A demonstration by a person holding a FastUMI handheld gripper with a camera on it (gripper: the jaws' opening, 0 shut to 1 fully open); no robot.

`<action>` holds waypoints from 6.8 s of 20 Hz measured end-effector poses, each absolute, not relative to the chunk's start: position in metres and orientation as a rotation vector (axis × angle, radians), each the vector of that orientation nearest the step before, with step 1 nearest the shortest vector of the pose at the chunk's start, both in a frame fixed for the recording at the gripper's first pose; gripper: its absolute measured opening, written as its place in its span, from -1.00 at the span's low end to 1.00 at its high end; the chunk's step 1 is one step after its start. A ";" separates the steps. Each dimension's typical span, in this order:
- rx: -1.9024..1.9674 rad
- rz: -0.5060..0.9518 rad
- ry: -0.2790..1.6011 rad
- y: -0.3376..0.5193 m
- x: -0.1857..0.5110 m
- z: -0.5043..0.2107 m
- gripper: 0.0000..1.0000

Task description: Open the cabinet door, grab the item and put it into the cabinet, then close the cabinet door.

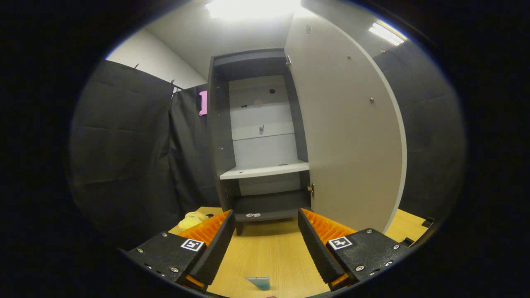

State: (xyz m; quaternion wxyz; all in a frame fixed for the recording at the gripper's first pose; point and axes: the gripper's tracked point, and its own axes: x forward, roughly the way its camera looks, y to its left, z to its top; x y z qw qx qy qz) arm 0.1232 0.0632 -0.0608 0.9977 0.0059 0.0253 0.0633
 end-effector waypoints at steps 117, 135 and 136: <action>-0.122 -0.089 -0.105 -0.071 0.099 0.155 0.84; -0.008 -0.490 -0.068 -0.236 0.150 0.149 0.89; -0.007 -0.475 -0.057 -0.229 0.158 0.147 0.89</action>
